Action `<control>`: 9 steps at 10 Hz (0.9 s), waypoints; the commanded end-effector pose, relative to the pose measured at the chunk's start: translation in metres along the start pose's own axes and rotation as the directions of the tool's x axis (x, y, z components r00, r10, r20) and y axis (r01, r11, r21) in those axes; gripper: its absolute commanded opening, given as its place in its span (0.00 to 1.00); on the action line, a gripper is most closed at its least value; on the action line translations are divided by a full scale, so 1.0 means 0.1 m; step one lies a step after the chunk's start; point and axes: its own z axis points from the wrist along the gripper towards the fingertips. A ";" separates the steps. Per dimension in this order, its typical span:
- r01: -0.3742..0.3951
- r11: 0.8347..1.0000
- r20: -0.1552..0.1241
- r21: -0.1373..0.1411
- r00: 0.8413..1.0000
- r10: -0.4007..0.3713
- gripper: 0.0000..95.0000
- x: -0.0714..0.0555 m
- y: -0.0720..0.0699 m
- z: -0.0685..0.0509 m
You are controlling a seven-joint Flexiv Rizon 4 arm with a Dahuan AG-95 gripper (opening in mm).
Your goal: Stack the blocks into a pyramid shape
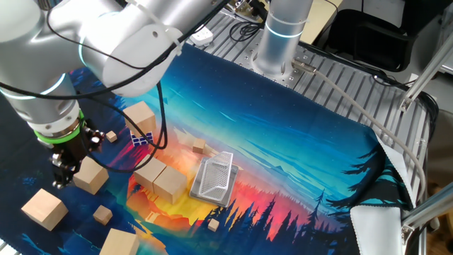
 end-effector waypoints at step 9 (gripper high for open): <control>0.023 0.999 0.002 -0.025 1.000 -0.023 0.80 -0.02 0.03 0.26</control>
